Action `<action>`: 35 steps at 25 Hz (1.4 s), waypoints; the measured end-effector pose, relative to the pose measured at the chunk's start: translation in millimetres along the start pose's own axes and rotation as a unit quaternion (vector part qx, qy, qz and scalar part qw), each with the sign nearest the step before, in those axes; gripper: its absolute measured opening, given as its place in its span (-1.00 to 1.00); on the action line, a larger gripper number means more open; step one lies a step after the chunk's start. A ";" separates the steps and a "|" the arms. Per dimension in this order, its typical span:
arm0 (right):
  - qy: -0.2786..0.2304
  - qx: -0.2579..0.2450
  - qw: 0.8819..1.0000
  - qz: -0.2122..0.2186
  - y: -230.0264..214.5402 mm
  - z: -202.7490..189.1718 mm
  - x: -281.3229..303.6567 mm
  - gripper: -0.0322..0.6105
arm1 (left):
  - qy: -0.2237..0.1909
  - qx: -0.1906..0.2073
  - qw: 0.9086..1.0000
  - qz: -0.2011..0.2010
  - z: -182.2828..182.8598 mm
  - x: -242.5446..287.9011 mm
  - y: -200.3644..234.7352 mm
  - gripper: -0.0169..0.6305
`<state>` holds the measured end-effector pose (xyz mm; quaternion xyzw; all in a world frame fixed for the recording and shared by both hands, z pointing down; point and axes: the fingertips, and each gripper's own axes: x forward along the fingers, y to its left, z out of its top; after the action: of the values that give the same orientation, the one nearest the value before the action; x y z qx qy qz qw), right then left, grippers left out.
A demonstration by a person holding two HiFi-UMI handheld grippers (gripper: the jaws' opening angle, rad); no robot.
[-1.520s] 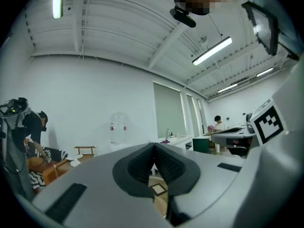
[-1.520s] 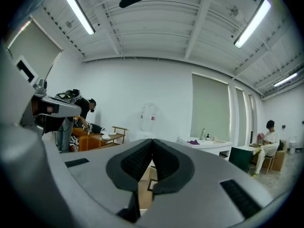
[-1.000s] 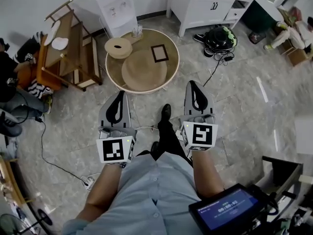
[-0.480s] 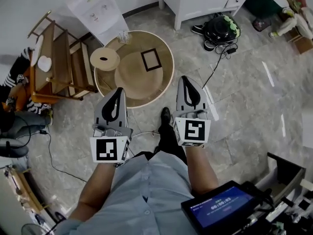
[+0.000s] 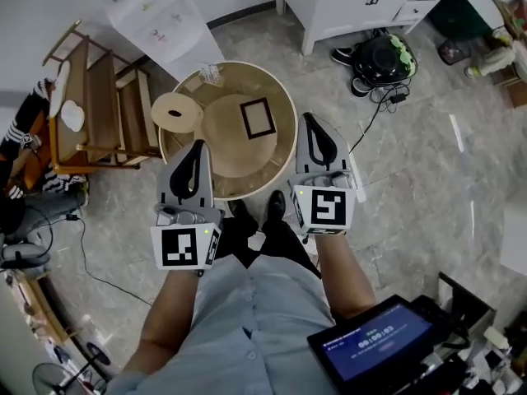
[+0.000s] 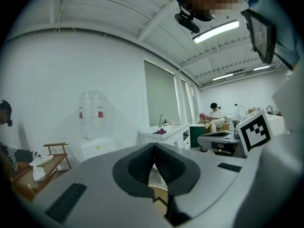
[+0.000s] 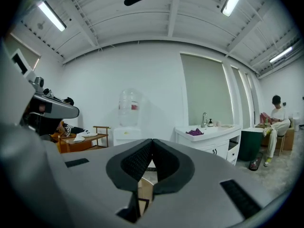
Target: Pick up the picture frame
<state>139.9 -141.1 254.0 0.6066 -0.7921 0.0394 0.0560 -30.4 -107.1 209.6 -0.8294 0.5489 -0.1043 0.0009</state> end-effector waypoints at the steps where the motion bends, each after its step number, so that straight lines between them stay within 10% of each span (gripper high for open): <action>1: 0.002 -0.003 1.000 0.002 -0.2 -0.1 8.2 -0.86 | 0.000 -0.003 1.000 0.007 -1.0 5.1 7.5 -0.91; 14: 0.076 -0.020 0.997 0.024 4.8 -62.1 104.6 -0.85 | 0.045 -0.051 0.997 0.035 -61.4 80.6 73.9 -0.91; 35: 0.263 -0.002 0.964 0.021 28.1 -299.8 197.2 -0.85 | 0.182 -0.134 0.974 -0.001 -269.1 172.5 119.2 -0.91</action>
<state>74.1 -283.3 578.0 0.5578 -0.7621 0.1971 0.2630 -120.9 -281.1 488.7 -0.7896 0.5483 -0.1789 -0.2097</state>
